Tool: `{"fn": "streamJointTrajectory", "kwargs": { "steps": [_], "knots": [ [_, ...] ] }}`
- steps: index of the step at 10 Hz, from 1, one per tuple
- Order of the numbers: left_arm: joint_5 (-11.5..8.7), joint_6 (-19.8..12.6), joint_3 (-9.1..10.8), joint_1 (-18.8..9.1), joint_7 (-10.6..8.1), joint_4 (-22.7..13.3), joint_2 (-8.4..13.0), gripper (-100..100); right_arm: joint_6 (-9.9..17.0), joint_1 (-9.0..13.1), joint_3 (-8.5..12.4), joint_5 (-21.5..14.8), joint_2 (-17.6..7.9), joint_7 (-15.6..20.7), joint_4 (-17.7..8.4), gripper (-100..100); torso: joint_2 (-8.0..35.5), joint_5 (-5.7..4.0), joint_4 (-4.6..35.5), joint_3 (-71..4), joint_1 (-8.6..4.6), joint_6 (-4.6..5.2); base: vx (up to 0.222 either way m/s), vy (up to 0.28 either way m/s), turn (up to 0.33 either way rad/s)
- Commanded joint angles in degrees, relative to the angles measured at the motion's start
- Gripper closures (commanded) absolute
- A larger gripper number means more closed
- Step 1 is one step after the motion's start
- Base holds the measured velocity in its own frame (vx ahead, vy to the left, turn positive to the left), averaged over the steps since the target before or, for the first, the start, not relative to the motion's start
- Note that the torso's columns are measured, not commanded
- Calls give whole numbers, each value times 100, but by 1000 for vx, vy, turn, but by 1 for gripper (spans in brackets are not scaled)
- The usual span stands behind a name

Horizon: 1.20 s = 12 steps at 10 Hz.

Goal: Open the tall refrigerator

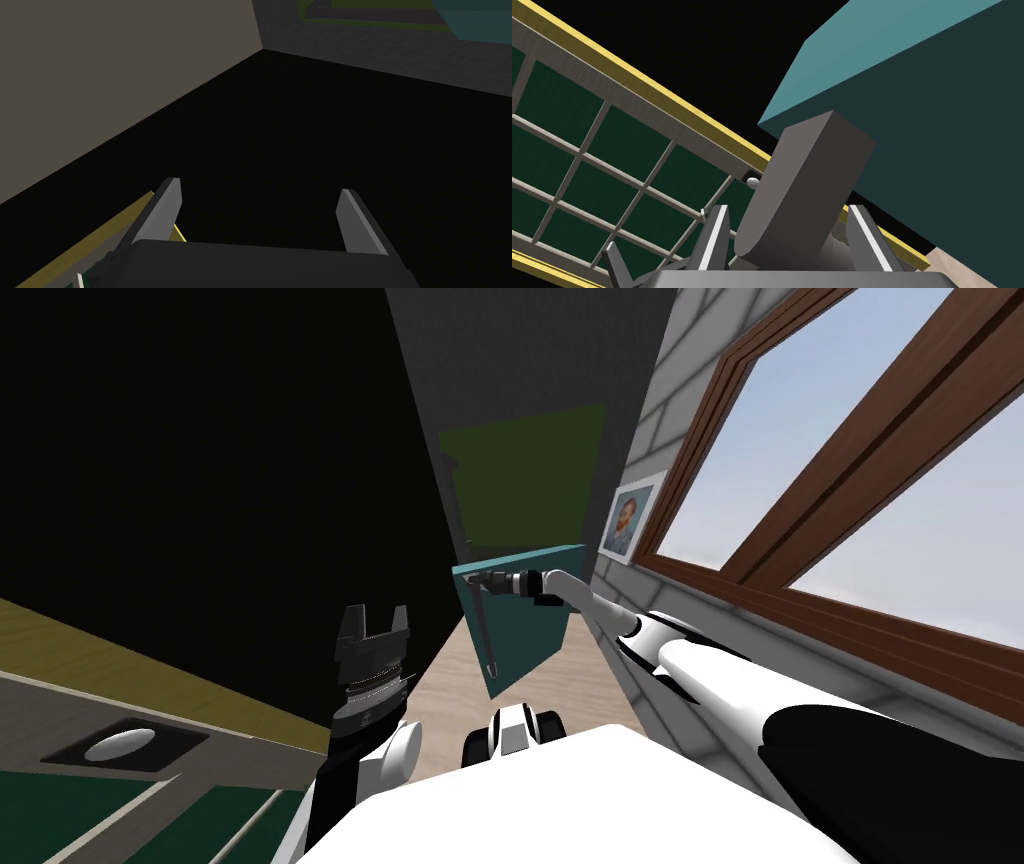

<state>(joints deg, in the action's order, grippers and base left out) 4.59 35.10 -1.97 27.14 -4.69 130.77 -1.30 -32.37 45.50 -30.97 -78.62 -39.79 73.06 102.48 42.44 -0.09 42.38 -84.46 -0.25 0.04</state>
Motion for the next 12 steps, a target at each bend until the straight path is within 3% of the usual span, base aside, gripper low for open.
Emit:
{"fn": "streamJointTrajectory", "kwargs": {
  "steps": [1, 2, 3, 4, 8, 11, 12],
  "knots": [
    [0, 0, 0, 0, 0, 0, 0, 0, -98, 75, -129, 58, 151, -18, 287, 100, 13, 7, 0, 8, 16, -10, -145, -280, 76],
    [0, 0, 0, 0, 0, 0, 0, 0, -146, 78, -166, 99, 201, 1, 401, 100, 6, 10, 5, 2, 31, -8, -98, -276, 78],
    [0, 0, 0, 0, 0, 0, 0, 0, -143, 4, -143, 103, 142, 37, 328, 100, -3, 10, 14, -7, 35, -8, -46, -126, 36],
    [0, 0, -1, 1, 0, 0, -2, 0, -234, -8, -215, 156, 196, 48, 464, 100, -30, 16, 6, -26, 69, 2, -31, -143, 34],
    [0, 0, 0, 1, 0, 0, 0, 0, -424, -6, -369, 335, 379, 110, 886, 100, -6, -11, -2, -7, -24, 8, -46, -293, 91],
    [-9, -1, 30, 22, 6, -5, -8, 0, -566, -4, -484, 469, 517, 156, 1203, 100, 7, -4, 8, -2, 13, 10, -106, -258, 172],
    [-19, -5, 62, 55, 13, -20, -15, 0, -566, -4, -484, 469, 517, 156, 1203, 100, 29, -3, 14, 16, 25, 3, -79, -112, 61]
  ]
}}
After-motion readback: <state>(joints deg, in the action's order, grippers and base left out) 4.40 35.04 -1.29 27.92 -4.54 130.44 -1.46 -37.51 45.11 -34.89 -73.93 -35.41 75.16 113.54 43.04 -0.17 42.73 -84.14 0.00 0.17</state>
